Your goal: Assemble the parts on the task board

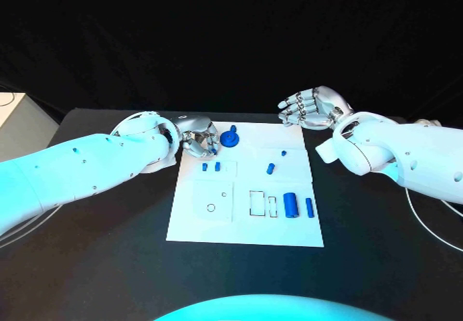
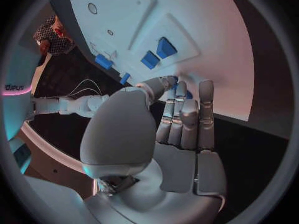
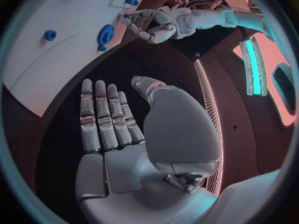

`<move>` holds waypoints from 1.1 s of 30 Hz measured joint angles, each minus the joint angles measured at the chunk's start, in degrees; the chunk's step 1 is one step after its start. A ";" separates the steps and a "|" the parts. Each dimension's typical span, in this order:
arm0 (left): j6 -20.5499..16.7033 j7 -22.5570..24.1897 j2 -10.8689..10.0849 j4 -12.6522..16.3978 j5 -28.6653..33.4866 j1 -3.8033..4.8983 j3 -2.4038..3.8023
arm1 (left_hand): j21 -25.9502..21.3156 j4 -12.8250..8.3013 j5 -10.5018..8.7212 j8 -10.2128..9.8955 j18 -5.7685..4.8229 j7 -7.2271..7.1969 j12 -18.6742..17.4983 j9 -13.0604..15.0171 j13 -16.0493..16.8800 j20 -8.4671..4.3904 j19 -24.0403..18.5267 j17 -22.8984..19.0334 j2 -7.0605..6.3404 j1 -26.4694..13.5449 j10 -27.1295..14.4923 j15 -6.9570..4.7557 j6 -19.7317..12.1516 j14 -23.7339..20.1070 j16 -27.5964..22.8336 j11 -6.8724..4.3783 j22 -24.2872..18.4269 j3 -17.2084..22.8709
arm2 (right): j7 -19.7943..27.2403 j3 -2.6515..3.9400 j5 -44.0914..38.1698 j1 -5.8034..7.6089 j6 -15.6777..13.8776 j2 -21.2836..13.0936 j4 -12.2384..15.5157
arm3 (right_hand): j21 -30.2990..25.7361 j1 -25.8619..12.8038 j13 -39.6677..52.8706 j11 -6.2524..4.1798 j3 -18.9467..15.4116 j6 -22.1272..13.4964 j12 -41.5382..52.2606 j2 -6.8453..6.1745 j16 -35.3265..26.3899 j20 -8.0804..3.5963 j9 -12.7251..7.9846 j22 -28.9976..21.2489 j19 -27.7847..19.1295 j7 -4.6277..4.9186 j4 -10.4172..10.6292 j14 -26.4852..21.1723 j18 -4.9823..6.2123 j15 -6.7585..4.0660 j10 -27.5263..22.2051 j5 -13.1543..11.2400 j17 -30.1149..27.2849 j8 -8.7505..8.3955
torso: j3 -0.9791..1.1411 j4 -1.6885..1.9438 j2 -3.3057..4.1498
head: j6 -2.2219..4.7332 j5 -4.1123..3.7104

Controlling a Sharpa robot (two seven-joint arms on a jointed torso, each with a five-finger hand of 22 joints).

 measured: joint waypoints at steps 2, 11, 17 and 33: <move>0.09 -0.04 0.07 -0.08 -0.03 -0.02 -0.03 | 0.00 0.00 0.00 -0.15 0.00 0.00 0.00 0.00 0.00 0.00 0.00 0.00 0.00 0.00 0.00 0.00 0.00 0.00 0.00 0.00 0.00 0.00 | 0.00 0.00 0.00 0.00 0.00 0.00 0.02 | 0.00 0.00 0.00 0.00 0.00 0.00 0.00 0.00 0.00 0.00 0.00 0.00 0.00 0.00 0.00 0.00 0.00 0.00 0.00 0.00 0.00 0.00 | -0.01 0.04 0.00 | -0.01 -0.04; 0.59 -0.22 0.26 -0.27 -0.34 0.01 -0.03 | 0.00 0.00 0.00 -0.26 0.00 -0.09 -0.05 0.00 -0.01 0.00 0.00 -0.06 0.00 0.00 0.00 0.00 -0.10 0.00 0.00 0.00 0.00 0.00 | 0.00 0.00 0.00 0.00 0.01 0.03 0.04 | 0.00 0.00 -0.12 0.00 0.00 0.00 0.00 0.00 0.00 0.00 0.00 -0.15 0.00 0.00 0.00 0.00 0.00 0.00 0.00 0.00 -0.10 0.00 | 0.00 0.04 -0.02 | -0.19 0.03; 0.94 -0.32 0.38 -0.27 -0.50 0.04 -0.03 | 0.00 -0.16 0.00 -0.29 0.00 -0.09 -0.21 -0.01 0.05 0.00 0.00 -0.18 0.00 0.00 0.00 0.00 -0.11 0.00 0.00 0.00 0.00 -0.16 | 0.00 0.00 0.00 0.00 0.02 0.06 0.00 | 0.00 0.00 -0.12 0.00 0.00 0.00 0.00 0.00 0.00 0.00 0.00 -0.15 0.00 0.00 0.00 0.00 0.00 0.00 0.00 0.00 -0.09 0.00 | 0.03 0.03 -0.03 | -0.26 0.03; 1.35 -0.69 0.43 -0.05 -0.62 0.15 -0.39 | 0.00 0.00 0.00 -0.52 0.00 -0.13 -0.60 0.00 0.15 0.00 0.00 -0.65 -0.23 -0.23 -0.01 0.00 0.18 0.00 0.00 0.00 -0.13 -0.62 | 0.00 0.00 0.00 -0.01 0.05 0.07 -0.05 | 0.00 0.00 -0.20 0.00 0.00 0.00 0.00 0.00 -0.23 0.00 0.01 -0.26 0.00 0.00 0.00 0.00 0.00 0.00 0.00 0.00 -0.16 0.00 | 0.03 0.03 -0.04 | -0.47 -0.15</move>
